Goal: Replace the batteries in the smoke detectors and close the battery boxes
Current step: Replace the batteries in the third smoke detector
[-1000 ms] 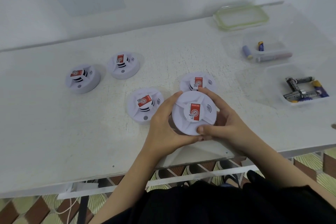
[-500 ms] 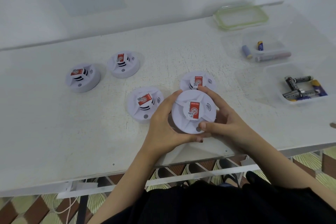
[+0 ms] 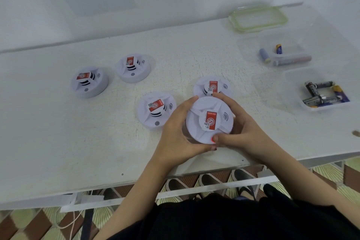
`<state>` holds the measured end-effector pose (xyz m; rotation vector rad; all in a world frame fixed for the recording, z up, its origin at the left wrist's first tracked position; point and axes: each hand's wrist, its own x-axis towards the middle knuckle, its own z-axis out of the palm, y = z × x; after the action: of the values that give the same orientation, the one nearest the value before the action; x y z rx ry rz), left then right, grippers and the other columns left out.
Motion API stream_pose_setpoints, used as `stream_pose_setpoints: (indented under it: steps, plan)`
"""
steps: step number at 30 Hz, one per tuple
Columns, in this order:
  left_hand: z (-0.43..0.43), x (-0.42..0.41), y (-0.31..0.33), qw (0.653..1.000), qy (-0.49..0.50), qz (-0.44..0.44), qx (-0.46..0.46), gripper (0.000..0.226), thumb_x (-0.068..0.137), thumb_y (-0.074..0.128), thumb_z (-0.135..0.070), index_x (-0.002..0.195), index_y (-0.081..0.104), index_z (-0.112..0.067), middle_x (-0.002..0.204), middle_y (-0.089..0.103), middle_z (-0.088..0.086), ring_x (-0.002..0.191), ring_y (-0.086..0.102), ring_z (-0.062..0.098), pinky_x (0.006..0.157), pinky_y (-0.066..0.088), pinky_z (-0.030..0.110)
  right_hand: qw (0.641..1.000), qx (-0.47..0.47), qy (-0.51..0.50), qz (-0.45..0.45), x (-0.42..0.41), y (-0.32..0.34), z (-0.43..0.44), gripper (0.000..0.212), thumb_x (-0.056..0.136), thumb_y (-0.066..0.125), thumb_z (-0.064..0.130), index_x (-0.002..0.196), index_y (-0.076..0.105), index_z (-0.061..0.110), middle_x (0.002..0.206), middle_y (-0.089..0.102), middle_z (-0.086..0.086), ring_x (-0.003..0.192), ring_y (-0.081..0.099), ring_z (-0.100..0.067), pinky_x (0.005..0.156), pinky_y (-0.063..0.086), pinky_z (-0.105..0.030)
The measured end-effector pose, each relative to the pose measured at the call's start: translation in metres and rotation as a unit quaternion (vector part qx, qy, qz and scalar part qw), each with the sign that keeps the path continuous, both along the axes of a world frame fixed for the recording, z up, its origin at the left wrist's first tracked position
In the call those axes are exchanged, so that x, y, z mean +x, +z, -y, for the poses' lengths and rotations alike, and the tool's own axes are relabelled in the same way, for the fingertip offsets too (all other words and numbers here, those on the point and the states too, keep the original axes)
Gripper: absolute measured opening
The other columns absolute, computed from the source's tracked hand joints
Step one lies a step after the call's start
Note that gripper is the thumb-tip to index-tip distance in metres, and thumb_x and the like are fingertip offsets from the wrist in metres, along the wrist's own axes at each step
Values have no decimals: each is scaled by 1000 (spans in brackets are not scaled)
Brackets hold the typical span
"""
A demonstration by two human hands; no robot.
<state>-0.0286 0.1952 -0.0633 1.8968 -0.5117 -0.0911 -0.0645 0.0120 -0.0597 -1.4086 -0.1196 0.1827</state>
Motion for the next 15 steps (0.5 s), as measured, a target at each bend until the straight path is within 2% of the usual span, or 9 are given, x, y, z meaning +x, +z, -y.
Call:
stream_pose_setpoints:
  steps: [4,9,15]
  plan:
    - [-1,0,-1,1000,2,4,1,99,56,95,-19,140,43,-9,135,54,1,129,49,12,105,45,33,1000,-2,1,2,0,0,0,85,71,68,-14,140,37,24,129,58,4,120,55,-17,92,50,-31]
    - [-1,0,-1,1000,2,7,1,99,56,94,-19,140,43,-10,136,54,-1,128,48,6,104,43,23,1000,-6,-2,4,0,0,-1,83,69,70,-5,139,38,28,131,57,3,121,54,-18,93,51,-34]
    - [0,0,-1,1000,-1,6,-7,96,58,94,-20,139,44,-10,134,55,-1,127,51,8,103,45,24,999,36,20,-17,0,2,2,77,76,67,1,141,36,29,131,57,2,120,55,-21,88,53,-35]
